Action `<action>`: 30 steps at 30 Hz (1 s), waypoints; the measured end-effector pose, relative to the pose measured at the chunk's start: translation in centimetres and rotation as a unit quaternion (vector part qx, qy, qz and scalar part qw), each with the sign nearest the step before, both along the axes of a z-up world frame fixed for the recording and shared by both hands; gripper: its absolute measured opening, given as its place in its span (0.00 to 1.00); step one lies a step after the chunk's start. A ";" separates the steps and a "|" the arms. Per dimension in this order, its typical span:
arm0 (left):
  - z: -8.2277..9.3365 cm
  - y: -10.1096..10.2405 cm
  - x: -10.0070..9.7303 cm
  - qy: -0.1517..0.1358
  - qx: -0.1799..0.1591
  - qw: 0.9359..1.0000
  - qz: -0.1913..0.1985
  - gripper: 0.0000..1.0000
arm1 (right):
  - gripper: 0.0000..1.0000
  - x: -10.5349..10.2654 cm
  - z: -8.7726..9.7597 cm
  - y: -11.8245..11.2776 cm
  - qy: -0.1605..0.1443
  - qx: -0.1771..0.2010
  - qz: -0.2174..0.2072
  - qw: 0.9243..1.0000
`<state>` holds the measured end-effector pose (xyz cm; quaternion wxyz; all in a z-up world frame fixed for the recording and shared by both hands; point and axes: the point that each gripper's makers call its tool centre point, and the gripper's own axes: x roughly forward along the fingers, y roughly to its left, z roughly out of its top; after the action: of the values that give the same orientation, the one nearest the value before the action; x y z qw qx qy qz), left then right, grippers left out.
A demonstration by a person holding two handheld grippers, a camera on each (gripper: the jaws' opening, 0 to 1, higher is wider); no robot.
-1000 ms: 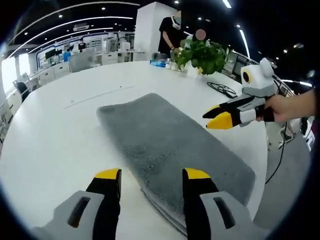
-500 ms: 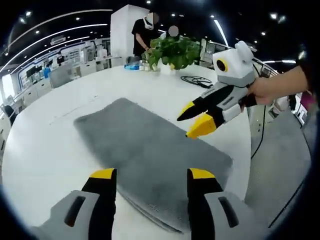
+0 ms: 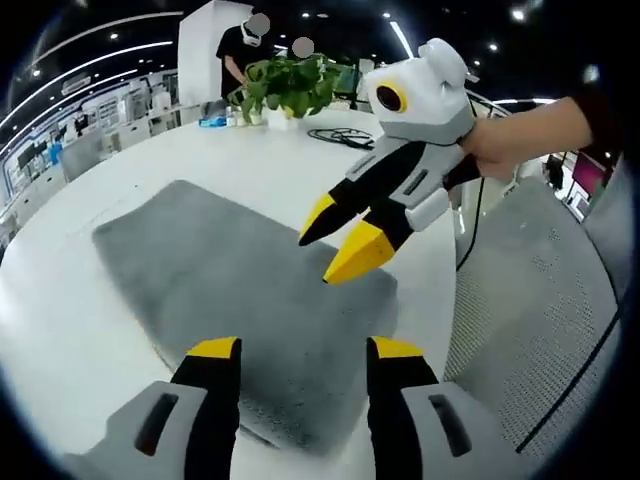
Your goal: Fold the towel on the table until its edges align and the towel forms a compact rectangular stack.
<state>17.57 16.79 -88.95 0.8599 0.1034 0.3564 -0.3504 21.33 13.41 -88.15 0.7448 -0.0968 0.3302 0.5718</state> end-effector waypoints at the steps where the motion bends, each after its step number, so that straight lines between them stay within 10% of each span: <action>1: -0.1 -0.1 -0.2 0.001 0.000 1.000 -0.001 0.50 | 0.28 -0.3 0.0 0.0 0.002 -0.001 0.001 1.000; 16: -1.4 -1.5 -3.0 -0.006 0.070 0.994 -0.087 0.31 | 0.28 -5.1 -0.6 -0.6 -0.036 -0.039 0.081 0.995; 30: -3.0 -1.1 -2.3 -0.010 0.121 0.986 -0.110 0.23 | 0.28 -5.5 -3.6 -1.4 -0.086 -0.092 0.127 0.984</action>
<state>15.27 15.73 -92.00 0.8011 0.2491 0.3739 -0.3956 15.84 12.00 -91.72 0.6794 -0.2553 0.3014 0.6185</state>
